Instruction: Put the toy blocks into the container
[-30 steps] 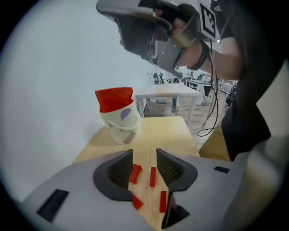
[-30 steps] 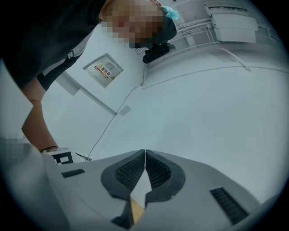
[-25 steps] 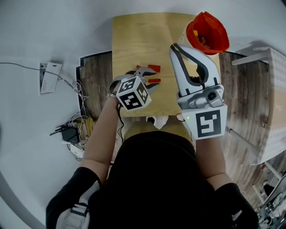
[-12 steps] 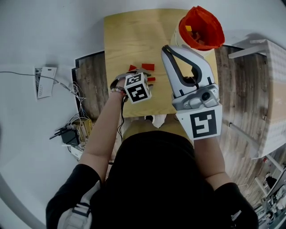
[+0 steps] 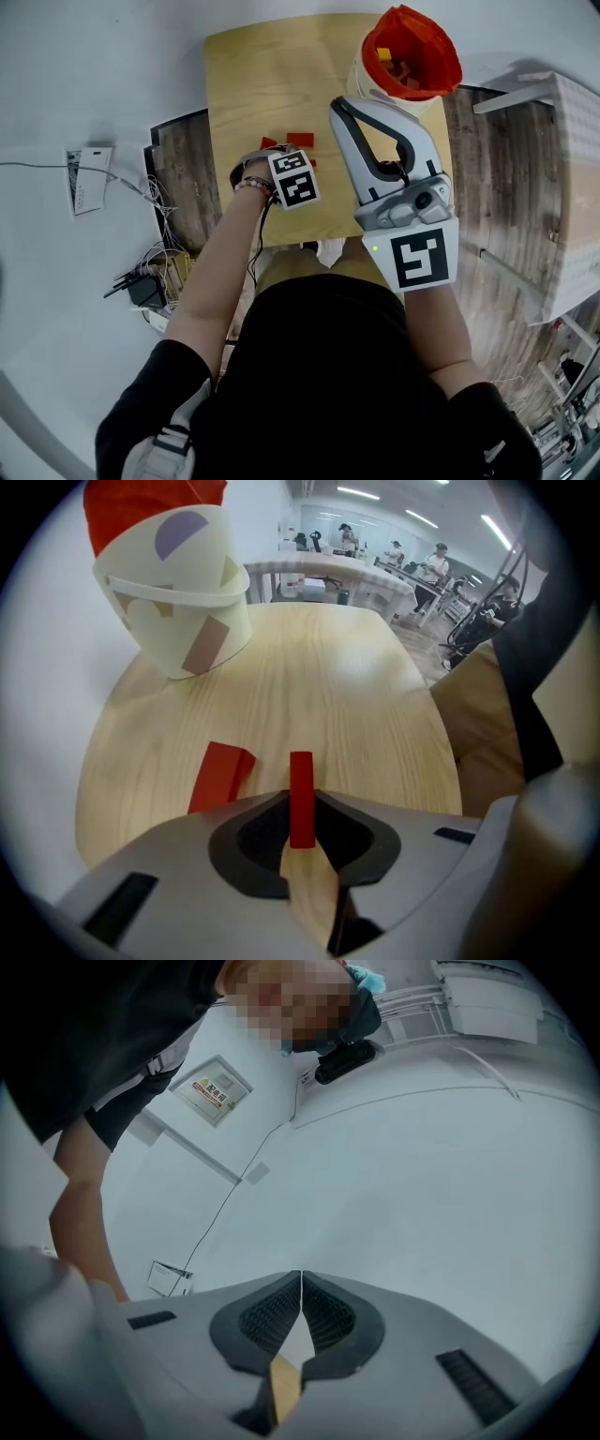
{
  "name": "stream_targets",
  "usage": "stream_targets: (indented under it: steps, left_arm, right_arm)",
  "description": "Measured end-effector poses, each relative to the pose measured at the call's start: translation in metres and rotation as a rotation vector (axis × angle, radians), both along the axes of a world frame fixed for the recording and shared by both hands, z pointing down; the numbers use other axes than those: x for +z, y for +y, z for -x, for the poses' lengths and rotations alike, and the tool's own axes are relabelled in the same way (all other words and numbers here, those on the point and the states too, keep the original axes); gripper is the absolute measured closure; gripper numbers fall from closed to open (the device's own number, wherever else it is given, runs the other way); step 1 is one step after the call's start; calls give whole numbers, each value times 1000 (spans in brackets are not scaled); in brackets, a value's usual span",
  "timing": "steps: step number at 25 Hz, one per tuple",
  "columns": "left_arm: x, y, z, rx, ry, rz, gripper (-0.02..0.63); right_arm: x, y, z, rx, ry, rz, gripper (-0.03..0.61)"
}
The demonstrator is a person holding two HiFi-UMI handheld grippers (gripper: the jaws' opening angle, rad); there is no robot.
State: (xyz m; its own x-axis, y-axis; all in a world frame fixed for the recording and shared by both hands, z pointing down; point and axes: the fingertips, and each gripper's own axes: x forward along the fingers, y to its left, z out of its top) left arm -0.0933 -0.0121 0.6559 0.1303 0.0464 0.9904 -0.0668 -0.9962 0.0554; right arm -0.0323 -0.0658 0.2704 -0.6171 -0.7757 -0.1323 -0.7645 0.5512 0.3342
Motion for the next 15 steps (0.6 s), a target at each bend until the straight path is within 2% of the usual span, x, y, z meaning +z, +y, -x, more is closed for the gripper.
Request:
stream_targets:
  steps: [8, 12, 15]
  left_arm:
    - [-7, 2, -3, -12, 40, 32, 535]
    - [-35, -4, -10, -89, 146, 8, 535]
    - [-68, -12, -14, -148, 270, -66, 535]
  right_arm:
    - [-1, 0, 0, -2, 3, -5, 549]
    - [-9, 2, 3, -5, 14, -20, 549]
    - [-18, 4, 7, -12, 20, -36, 549]
